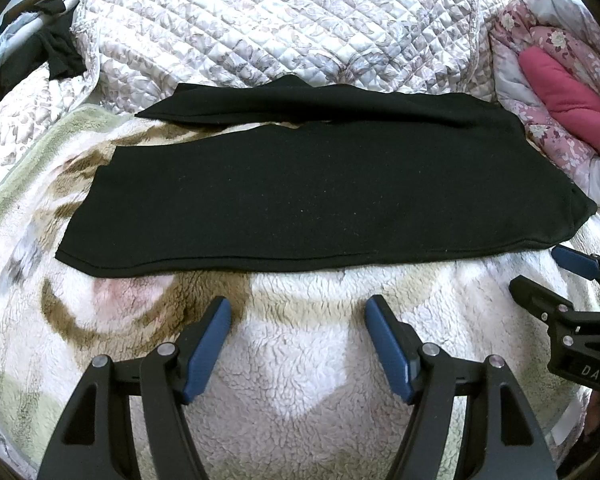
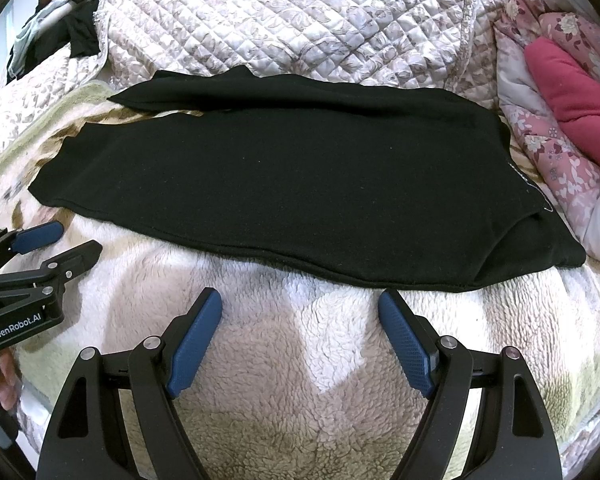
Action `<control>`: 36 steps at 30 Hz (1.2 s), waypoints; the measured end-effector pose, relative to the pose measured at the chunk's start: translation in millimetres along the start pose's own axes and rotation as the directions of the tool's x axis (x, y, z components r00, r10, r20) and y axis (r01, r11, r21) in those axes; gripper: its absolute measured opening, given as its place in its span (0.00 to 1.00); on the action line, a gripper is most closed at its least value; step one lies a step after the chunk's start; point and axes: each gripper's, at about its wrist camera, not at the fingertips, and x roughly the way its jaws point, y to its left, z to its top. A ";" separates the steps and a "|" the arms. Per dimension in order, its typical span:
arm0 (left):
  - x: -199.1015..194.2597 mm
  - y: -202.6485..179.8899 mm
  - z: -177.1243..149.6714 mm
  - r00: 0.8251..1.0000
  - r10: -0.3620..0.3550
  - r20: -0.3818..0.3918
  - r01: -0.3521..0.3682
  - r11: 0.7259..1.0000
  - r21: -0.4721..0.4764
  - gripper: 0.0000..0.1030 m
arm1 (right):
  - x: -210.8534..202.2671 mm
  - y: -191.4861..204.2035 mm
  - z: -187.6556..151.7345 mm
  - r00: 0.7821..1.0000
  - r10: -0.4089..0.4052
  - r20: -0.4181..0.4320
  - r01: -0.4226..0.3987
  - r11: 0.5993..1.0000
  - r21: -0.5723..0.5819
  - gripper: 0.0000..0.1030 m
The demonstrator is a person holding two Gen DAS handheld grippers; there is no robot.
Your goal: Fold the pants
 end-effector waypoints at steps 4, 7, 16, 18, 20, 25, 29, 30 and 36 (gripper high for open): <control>0.2 0.3 -0.6 1.000 0.001 0.000 -0.001 1.000 0.001 0.70 | 0.3 -0.2 -0.2 1.000 0.000 -0.001 0.000 1.000 0.000 0.78; 0.2 0.3 -0.6 1.000 0.001 0.001 -0.001 1.000 0.001 0.70 | 0.2 -1.0 -0.3 1.000 0.000 -0.001 0.000 1.000 0.000 0.78; -0.3 -0.7 -0.1 1.000 0.002 0.002 -0.003 1.000 0.002 0.70 | 0.2 1.3 -3.8 1.000 0.004 0.010 -0.004 1.000 -0.002 0.78; -0.1 -0.2 -0.6 1.000 0.003 0.002 -0.003 1.000 0.002 0.70 | 0.0 1.7 -5.3 1.000 0.006 0.018 -0.006 1.000 -0.001 0.78; -1.7 -4.4 -2.6 1.000 0.003 0.002 -0.003 1.000 0.002 0.70 | -1.4 0.9 -5.1 1.000 0.007 0.019 -0.007 1.000 0.001 0.78; -1.7 -4.6 -2.7 1.000 0.005 0.003 -0.005 1.000 0.004 0.70 | -0.9 -0.4 -3.5 1.000 0.007 0.018 -0.007 1.000 0.000 0.78; -1.8 -4.6 -2.8 1.000 0.004 0.003 -0.004 1.000 0.003 0.70 | -1.5 -0.2 -3.8 1.000 0.009 0.014 -0.009 1.000 -0.002 0.78; -1.7 -4.5 -2.9 1.000 0.004 0.004 -0.004 1.000 0.003 0.70 | -1.7 -0.5 -4.0 1.000 0.011 0.012 -0.011 1.000 -0.002 0.78; -1.8 -4.9 -3.0 1.000 0.006 0.005 -0.006 1.000 0.005 0.70 | -2.2 -0.8 -3.8 1.000 0.012 0.008 -0.012 1.000 -0.003 0.78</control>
